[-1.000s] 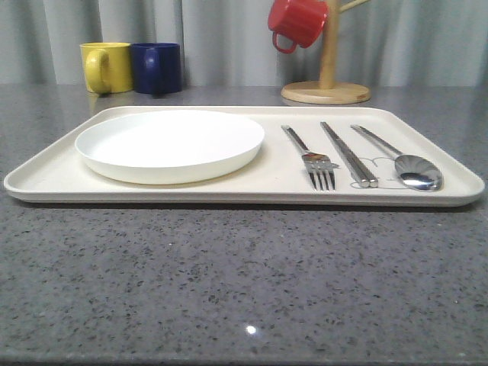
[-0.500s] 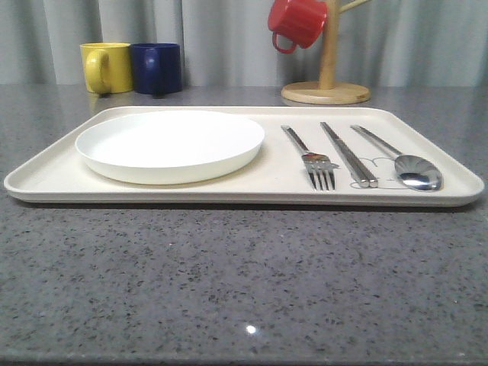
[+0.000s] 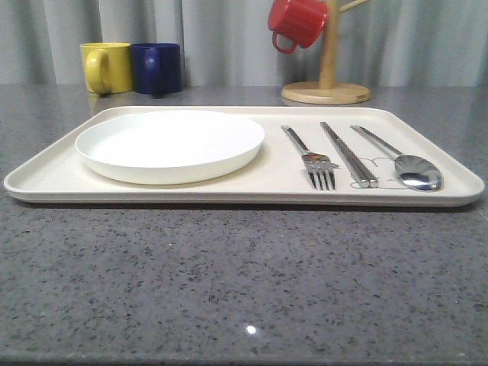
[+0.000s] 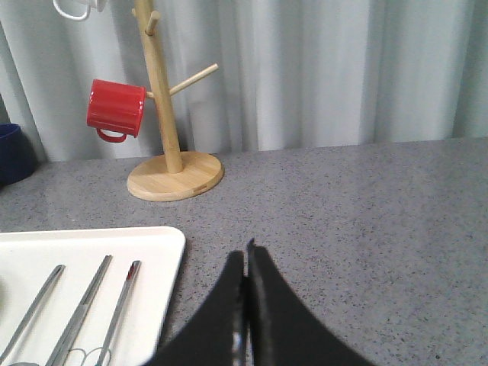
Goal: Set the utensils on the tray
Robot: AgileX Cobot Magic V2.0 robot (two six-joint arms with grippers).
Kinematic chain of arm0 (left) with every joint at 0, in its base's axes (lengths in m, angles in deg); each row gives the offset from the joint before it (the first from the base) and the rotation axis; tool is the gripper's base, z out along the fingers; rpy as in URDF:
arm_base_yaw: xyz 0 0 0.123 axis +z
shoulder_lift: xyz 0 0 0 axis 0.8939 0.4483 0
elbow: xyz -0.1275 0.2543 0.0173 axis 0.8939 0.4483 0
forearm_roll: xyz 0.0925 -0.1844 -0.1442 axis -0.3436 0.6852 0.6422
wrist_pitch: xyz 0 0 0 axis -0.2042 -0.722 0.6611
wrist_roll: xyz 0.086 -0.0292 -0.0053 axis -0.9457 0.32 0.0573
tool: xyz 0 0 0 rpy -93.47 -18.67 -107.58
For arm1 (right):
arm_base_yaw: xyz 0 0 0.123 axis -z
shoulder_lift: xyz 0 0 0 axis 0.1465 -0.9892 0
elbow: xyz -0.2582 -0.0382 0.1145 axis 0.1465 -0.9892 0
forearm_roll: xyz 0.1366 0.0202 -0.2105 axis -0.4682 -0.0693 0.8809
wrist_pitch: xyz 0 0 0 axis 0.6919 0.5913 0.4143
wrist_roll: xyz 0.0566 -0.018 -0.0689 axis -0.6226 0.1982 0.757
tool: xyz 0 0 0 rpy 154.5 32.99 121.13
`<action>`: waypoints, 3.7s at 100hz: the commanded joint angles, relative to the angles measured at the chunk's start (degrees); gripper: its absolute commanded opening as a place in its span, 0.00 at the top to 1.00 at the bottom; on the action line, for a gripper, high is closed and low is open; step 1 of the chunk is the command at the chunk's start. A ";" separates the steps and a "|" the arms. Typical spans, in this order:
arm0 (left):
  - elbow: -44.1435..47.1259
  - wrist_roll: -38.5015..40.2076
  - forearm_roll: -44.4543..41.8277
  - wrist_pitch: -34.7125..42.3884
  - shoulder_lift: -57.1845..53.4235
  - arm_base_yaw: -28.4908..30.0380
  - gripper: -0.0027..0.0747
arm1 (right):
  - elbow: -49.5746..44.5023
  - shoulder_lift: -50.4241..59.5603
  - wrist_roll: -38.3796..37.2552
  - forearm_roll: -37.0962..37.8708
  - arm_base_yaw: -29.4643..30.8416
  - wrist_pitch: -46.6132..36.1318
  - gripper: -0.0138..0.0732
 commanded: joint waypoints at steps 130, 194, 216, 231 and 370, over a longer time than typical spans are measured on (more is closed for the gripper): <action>-1.68 -0.02 0.42 4.45 0.34 -0.34 0.99 | -19.26 22.21 10.59 -9.76 0.36 -12.97 0.92; -1.68 -0.02 0.42 4.45 0.34 -0.34 0.99 | -24.67 25.20 10.59 -9.56 0.36 -13.34 0.92; -1.68 -0.02 0.42 4.45 0.34 -0.34 0.99 | -24.67 25.20 10.59 -9.56 0.36 -13.29 0.92; -1.68 -0.02 0.42 4.45 0.34 -0.34 0.99 | -24.67 25.20 10.59 -9.56 0.36 -13.29 0.92; 11.38 18.55 -22.34 6.89 -15.99 -0.25 0.99 | -24.67 25.20 10.59 -9.56 0.36 -13.29 0.92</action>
